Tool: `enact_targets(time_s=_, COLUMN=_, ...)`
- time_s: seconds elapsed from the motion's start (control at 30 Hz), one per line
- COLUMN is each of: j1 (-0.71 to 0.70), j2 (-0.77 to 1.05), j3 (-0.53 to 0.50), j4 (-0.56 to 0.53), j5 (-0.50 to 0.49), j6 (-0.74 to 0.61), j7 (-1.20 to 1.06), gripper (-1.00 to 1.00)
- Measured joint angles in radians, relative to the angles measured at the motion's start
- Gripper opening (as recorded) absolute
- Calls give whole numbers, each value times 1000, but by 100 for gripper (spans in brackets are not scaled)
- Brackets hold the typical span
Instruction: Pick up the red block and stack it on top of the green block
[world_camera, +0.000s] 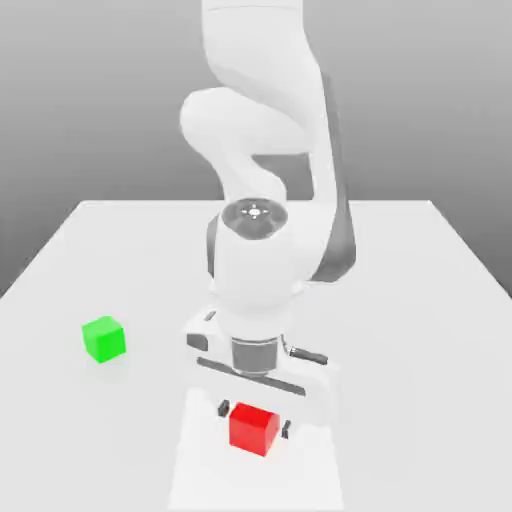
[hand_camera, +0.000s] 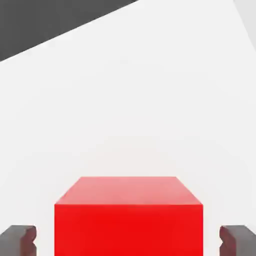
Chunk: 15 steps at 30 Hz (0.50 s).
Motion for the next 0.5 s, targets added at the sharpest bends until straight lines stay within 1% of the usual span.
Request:
enact_targets(time_s=0.13, j1=-1, j2=-3, j3=1, j4=-1, j5=-2, j6=-2, j7=2, gripper=-100)
enact_targets(time_s=0.33, j1=-11, j2=-197, j3=15, j4=-29, j5=24, j6=-168, j7=-19, gripper=-100)
enact_targets(time_s=0.5, j1=-196, j2=-328, j3=-75, j4=-87, j5=-46, j6=-234, j7=-120, gripper=-100)
